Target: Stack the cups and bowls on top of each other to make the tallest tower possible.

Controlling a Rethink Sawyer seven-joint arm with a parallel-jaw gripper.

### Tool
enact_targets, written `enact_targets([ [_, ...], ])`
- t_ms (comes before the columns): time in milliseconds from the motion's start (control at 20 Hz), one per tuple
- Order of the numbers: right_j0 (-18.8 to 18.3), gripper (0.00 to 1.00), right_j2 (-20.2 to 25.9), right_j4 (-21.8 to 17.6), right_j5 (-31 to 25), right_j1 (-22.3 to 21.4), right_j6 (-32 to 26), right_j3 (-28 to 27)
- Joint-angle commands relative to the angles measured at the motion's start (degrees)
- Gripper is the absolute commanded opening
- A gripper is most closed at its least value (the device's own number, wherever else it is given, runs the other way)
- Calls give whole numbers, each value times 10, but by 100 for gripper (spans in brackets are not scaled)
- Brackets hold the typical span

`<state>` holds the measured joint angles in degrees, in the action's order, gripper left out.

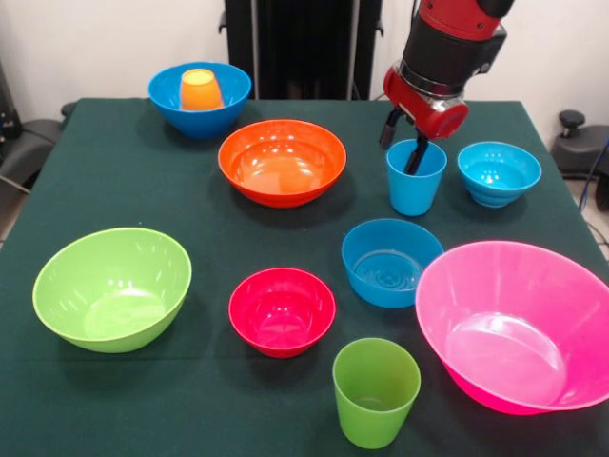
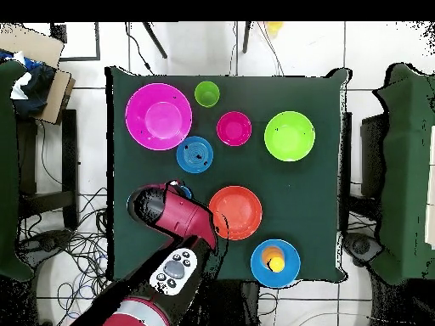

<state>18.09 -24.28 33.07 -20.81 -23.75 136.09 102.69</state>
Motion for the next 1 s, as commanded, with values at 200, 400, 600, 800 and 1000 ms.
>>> enact_targets([
  [200,-14,100,54,-14,22,0,73,20],
  [400,-15,0,55,-13,19,-1,74,22],
  [600,-16,0,55,-13,16,-1,72,20],
  [800,-16,0,56,-13,18,-3,73,22],
  [1000,-14,0,53,-18,5,-21,68,36],
])
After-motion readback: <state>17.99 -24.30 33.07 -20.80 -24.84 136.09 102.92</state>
